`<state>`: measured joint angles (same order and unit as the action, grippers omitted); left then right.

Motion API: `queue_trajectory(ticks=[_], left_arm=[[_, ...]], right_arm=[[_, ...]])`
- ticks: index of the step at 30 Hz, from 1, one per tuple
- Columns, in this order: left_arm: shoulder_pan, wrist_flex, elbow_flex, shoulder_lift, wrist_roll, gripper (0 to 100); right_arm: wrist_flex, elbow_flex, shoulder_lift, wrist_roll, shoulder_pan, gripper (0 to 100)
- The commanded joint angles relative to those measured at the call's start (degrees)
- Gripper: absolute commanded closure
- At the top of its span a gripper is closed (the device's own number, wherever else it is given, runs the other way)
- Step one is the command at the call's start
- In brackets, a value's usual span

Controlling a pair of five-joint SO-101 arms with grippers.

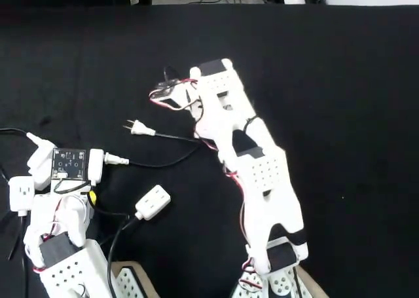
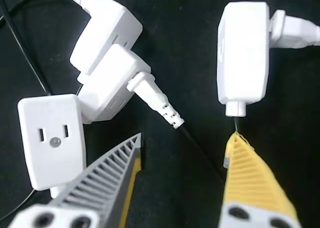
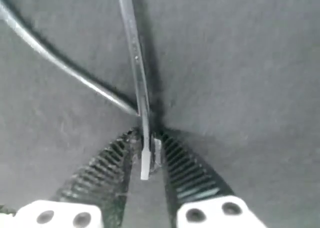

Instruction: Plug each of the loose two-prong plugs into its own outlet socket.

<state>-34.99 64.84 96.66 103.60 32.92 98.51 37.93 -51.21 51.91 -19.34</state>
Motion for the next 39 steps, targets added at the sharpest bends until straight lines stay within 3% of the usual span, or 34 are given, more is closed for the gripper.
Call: queue_trajectory(ticks=[1,8,15,19,23,26,30,35,39], left_arm=[[0.7,0.5,0.7,0.5,0.1,73],[0.7,0.5,0.7,0.5,0.2,73],[0.7,0.5,0.7,0.5,0.2,73],[0.7,0.5,0.7,0.5,0.2,73],[0.7,0.5,0.7,0.5,0.2,73],[0.7,0.5,0.7,0.5,0.2,73],[0.7,0.5,0.7,0.5,0.2,73],[0.7,0.5,0.7,0.5,0.2,73],[0.7,0.5,0.7,0.5,0.2,73]], right_arm=[[2.5,1.5,6.5,-0.3,3.1,98.7],[2.4,-19.6,26.4,7.9,10.5,98.7],[1.1,-41.5,49.9,27.5,24.9,98.7],[-0.3,-44.6,53.9,37.2,35.3,98.7],[-6.5,-46.6,52.8,37.9,39.1,95.7],[-9.9,-48.7,51.4,29.0,37.7,84.3],[-12.7,-48.5,51.1,9.0,31.4,68.9],[-8.4,-44.5,53.8,-32.4,23.9,69.8],[-0.7,-45.5,54.5,-57.0,14.0,71.5]])
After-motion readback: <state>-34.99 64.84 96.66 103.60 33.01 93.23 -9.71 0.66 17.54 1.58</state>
